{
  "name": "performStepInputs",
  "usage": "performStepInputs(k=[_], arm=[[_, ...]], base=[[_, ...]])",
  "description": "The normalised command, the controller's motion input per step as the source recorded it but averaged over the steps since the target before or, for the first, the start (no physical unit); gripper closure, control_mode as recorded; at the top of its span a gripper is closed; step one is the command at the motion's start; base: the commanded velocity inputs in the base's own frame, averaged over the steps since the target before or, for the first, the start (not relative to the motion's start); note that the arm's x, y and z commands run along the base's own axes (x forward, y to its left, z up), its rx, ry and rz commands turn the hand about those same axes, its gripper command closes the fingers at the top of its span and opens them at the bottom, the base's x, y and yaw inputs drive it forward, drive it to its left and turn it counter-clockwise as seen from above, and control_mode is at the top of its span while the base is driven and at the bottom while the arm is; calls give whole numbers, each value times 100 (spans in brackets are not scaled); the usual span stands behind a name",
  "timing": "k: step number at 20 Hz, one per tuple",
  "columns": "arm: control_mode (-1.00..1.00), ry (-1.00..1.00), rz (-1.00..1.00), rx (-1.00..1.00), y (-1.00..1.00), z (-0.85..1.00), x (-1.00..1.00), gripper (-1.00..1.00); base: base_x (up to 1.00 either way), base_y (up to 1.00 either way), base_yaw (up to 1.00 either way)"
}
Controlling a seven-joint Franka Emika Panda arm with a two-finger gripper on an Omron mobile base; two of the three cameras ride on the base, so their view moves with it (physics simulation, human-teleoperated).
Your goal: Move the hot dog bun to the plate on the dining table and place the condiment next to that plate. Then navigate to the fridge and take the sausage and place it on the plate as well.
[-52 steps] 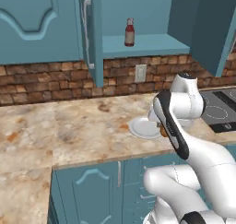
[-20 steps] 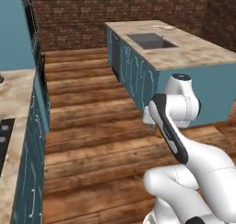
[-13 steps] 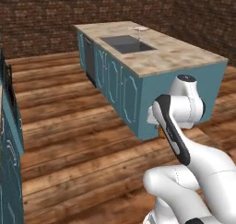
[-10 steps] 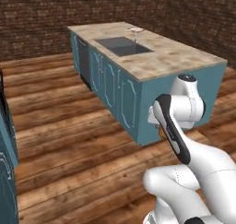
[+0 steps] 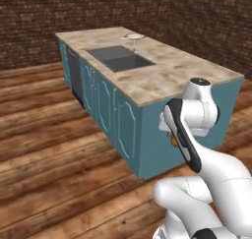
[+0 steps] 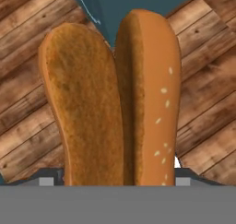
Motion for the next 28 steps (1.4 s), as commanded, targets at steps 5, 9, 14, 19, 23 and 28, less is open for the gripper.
performStepInputs(k=[5, 9, 14, 19, 23, 28], arm=[[100, 0, 0, 0, 0, 0, 0, 100], [100, 0, 0, 0, 0, 0, 0, 100], [100, 0, 0, 0, 0, 0, 0, 100], [100, 0, 0, 0, 0, 0, 0, 100], [100, 0, 0, 0, 0, 0, 0, 100], [100, 0, 0, 0, 0, 0, 0, 100]], base=[[100, -100, 17], [100, -100, 19], [83, -100, 19], [53, -100, 17], [43, -100, 17], [42, -100, 18]])
